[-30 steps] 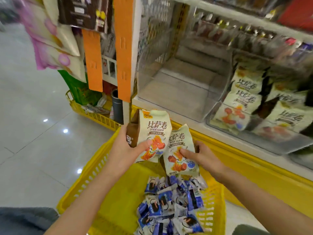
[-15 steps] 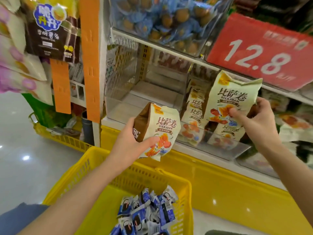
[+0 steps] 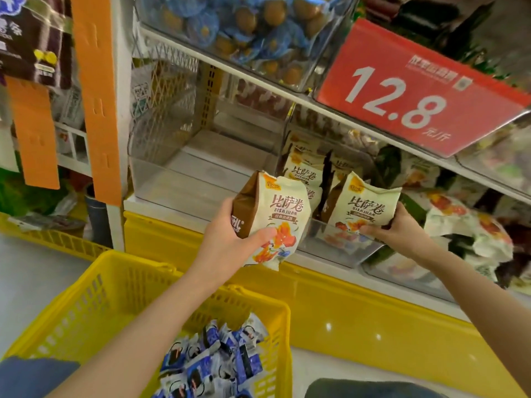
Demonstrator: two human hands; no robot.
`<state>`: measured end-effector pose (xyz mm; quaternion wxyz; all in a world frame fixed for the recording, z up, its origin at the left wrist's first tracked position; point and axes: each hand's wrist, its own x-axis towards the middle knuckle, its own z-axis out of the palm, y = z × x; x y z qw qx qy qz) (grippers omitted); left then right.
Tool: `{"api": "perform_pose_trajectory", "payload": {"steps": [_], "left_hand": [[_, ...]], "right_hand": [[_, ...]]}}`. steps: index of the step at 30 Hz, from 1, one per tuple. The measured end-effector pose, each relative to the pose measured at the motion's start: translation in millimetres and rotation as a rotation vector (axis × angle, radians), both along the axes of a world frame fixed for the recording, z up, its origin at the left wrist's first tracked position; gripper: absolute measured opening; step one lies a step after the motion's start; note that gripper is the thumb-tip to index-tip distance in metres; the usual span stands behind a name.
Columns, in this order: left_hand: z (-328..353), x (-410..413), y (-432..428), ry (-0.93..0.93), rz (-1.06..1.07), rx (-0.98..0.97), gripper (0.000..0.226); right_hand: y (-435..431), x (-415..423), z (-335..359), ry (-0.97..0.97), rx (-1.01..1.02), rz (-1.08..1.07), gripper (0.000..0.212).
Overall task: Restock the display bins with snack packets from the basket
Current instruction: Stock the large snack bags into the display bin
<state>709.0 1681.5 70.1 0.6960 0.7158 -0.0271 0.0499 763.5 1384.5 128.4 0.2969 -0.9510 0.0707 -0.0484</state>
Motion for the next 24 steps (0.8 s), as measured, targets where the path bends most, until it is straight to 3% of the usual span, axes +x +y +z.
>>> {"api": "perform_pose_trajectory", "payload": {"steps": [2, 4, 7, 9, 11, 15, 18, 24], "left_hand": [[-2, 2, -1, 0.002, 0.002, -0.008, 0.05], [-2, 4, -3, 0.005, 0.011, -0.03, 0.049], [-3, 8, -7, 0.007, 0.015, -0.059, 0.05], [-4, 9, -10, 0.013, 0.007, -0.06, 0.049], [-6, 10, -13, 0.02, -0.003, -0.056, 0.048], [-9, 10, -15, 0.027, -0.011, -0.042, 0.047], [-10, 13, -13, 0.022, -0.005, -0.028, 0.046], [-11, 15, -13, 0.028, 0.005, -0.015, 0.045]], "right_hand": [[5, -4, 12, -0.028, -0.047, 0.021, 0.089], [14, -6, 28, -0.208, -0.187, 0.061, 0.101], [34, -6, 44, -0.377, -0.651, 0.222, 0.092], [46, 2, 41, -0.321, -0.889, 0.258, 0.08], [49, 14, 35, -0.226, -0.996, 0.202, 0.076], [31, 28, 26, -0.09, -0.803, 0.094, 0.077], [17, 27, 10, -0.098, -0.657, 0.054, 0.074], [16, 24, -17, -0.15, -0.716, 0.186, 0.068]]}}
